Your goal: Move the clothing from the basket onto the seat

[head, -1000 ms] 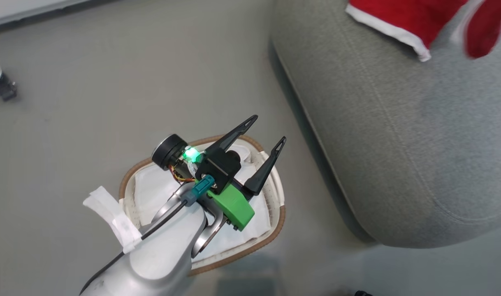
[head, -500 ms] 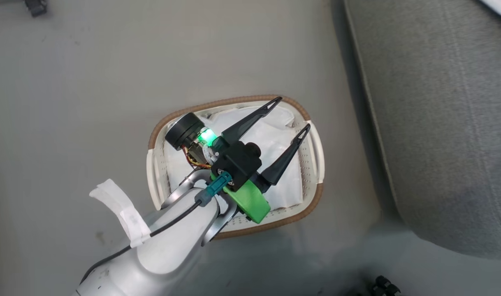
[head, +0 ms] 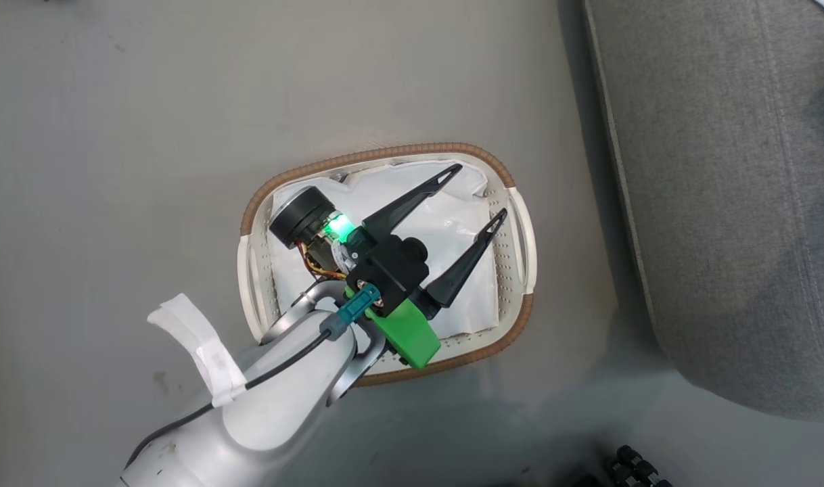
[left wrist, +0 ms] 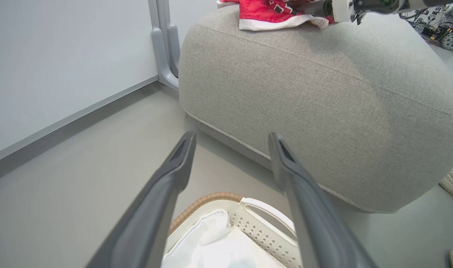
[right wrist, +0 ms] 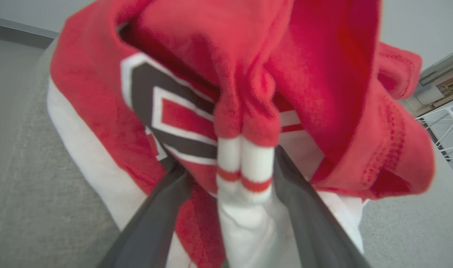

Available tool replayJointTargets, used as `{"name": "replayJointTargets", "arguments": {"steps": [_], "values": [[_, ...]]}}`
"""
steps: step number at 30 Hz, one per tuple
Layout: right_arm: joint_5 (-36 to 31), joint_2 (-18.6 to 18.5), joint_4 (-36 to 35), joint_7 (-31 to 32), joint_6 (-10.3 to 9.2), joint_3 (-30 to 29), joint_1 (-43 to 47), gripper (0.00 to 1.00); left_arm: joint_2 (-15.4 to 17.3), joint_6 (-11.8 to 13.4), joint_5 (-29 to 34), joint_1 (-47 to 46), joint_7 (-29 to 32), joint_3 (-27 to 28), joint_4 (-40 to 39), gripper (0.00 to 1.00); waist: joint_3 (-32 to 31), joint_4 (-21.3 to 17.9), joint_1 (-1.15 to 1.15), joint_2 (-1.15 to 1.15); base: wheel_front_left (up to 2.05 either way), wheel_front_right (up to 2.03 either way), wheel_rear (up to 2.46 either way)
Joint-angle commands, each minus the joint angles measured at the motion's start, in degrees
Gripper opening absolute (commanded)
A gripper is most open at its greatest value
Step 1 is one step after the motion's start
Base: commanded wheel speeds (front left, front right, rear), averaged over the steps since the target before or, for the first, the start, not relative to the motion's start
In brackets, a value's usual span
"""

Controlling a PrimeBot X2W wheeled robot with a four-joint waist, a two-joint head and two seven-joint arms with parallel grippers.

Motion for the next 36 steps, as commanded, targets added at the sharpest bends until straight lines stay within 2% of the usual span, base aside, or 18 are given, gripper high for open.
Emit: {"name": "replayJointTargets", "arguments": {"steps": [1, 11, 16, 25, 36], "values": [[0.97, 0.63, -1.20, -0.22, -0.08, 0.34, 1.93, 1.00, 0.56, 0.03, -0.25, 0.72, -0.05, 0.35, 0.17, 1.00, -2.14, -1.85, -0.01, 0.00, 0.00, 0.00, 0.00], [6.70, 3.56, -10.94, -0.26, -0.08, 3.49, 12.04, 1.00, 0.61, 0.75, -2.60, 4.42, -0.05, 3.34, 0.31, 1.00, -9.35, -4.48, -0.01, 0.00, 0.00, 0.00, 0.00], [8.43, 2.86, -14.05, -0.27, -0.08, 6.30, 14.91, 1.00, 0.10, 1.89, -3.79, 7.60, -0.05, 7.29, -0.73, 1.00, -13.50, -4.24, -0.01, 0.00, 0.00, 0.00, 0.00], [11.26, 3.24, -17.11, -0.28, -0.08, 9.76, 16.85, 1.00, -0.82, 2.84, -4.44, 14.42, -0.04, 15.43, -1.30, 1.00, -20.97, -0.62, -0.01, 0.00, 0.00, 0.00, 0.00], [14.52, 9.94, -25.25, -0.28, -0.08, 9.97, 24.92, 1.00, -2.75, 3.86, -2.91, 24.47, -0.03, 27.42, -1.42, 1.00, -27.83, 4.88, -0.01, 0.00, 0.00, 0.00, 0.00]]}}
